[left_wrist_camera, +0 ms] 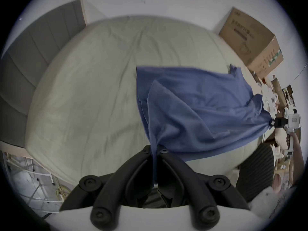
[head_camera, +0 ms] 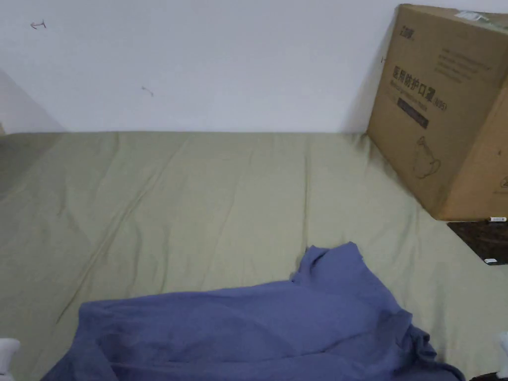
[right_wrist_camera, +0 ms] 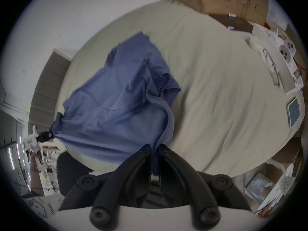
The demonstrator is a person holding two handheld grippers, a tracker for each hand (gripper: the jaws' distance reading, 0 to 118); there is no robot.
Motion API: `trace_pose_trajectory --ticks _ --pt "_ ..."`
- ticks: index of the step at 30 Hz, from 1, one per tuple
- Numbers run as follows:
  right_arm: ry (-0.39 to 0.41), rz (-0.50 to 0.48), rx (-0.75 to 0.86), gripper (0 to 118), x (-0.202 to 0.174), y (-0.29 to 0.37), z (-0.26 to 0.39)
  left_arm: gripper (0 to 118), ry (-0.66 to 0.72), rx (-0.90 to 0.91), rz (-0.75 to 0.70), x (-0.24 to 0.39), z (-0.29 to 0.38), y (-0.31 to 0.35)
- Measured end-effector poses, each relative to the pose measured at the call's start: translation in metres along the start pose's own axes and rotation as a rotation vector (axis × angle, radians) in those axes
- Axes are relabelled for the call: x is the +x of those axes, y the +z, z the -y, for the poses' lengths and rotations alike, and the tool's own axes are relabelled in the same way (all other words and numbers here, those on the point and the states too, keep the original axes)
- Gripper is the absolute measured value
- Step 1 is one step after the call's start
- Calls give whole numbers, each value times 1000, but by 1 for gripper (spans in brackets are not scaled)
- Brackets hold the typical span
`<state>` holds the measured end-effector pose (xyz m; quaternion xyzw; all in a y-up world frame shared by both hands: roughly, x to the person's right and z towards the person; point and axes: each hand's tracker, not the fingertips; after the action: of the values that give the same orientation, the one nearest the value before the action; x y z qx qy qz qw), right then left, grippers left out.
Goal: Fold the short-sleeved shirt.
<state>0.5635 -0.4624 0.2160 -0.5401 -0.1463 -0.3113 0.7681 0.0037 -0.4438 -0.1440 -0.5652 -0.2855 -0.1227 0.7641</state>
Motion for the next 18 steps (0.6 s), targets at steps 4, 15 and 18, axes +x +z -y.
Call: trace_pose_trajectory --ticks 4,15,18 --pt "8 60 -42 8 -14 -22 10 9 74 -105 65 -14 10 -32" --pt "-13 45 191 105 -62 37 -10 106 175 207 131 -6 -10 40" --pt "78 -17 453 102 -98 66 -9 101 131 526 158 18 -18 75"
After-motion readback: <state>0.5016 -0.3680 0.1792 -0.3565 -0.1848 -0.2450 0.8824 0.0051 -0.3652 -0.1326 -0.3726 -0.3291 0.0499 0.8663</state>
